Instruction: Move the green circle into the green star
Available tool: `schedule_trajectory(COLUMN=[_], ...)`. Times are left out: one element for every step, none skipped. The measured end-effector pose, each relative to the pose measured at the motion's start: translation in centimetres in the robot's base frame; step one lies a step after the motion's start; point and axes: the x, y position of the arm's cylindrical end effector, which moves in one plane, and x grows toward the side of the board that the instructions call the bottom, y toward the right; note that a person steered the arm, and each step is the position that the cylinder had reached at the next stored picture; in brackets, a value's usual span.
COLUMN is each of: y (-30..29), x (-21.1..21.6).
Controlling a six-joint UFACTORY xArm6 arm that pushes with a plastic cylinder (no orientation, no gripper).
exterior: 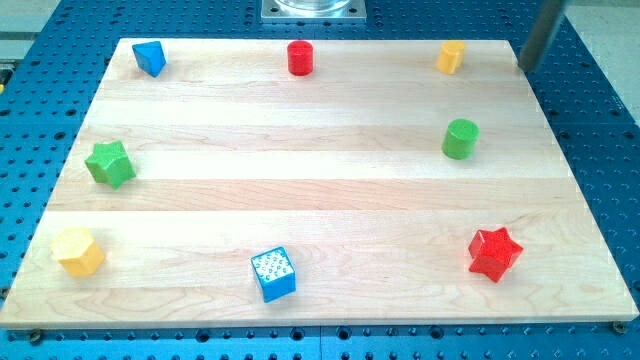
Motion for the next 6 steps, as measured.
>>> schedule_trajectory(y=[0.5, 0.5, 0.5, 0.5, 0.5, 0.5], x=[7.6, 7.6, 7.6, 7.7, 11.4, 13.1])
